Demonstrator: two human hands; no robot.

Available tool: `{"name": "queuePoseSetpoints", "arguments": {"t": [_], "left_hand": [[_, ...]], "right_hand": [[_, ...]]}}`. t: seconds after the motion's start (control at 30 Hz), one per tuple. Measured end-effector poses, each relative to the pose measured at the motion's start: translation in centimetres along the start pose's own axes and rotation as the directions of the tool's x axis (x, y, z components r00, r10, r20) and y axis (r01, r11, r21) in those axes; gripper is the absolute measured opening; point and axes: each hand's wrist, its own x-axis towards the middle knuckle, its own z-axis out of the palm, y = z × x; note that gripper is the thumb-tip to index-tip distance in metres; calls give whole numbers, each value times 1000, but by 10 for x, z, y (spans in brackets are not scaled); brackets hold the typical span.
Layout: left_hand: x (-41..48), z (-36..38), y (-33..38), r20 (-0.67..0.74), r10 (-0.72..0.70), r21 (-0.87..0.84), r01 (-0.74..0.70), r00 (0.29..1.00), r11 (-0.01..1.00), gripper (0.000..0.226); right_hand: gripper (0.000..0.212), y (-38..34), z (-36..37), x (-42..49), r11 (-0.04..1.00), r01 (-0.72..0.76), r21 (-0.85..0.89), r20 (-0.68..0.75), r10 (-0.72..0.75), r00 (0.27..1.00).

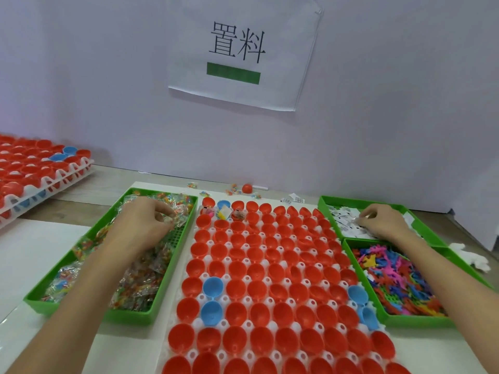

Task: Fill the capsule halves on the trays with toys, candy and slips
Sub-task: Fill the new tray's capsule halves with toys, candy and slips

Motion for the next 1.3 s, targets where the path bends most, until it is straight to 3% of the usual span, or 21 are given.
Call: {"name": "queuePoseSetpoints", "arguments": {"t": [0.13,0.37,0.53,0.63,0.77,0.87,0.97,1.07,1.2,1.3], "left_hand": [[1,-10,1,-85,6,-4,-7,996,1000,18],[-7,-20,10,-113,19,18,-17,993,1000,17],[-5,-20,5,-143,-30,-29,26,989,999,49],[-5,-21,4,-178,-26,-56,17,984,998,45],[-15,-21,22,-192,51,-180,-86,980,980,23],[-35,-6,57,-74,139,-434,-157,988,887,17],[-56,15,89,-39,222,-543,-207,974,814,16],[-79,32,112,23,272,-659,-190,962,727,22],[-105,52,129,228,310,-837,24,923,546,23],[-116,61,135,292,310,-880,126,905,459,23]], "right_hand": [[9,8,-8,3,999,40,7,-23,-39,999],[16,16,-18,-4,988,101,114,-214,-74,974],[12,15,-29,-16,969,158,189,-295,-98,950],[6,15,-35,-25,964,172,205,-307,-103,946],[10,14,-45,-40,944,183,275,-348,-80,934],[14,13,-41,-62,914,206,350,-369,-68,927],[10,9,-36,-75,913,187,362,-367,-45,929],[4,1,-43,-91,807,164,567,-347,53,937],[10,-33,-42,-146,628,323,708,-299,-147,943],[18,-57,-38,-191,416,294,860,-199,-257,946]]}}
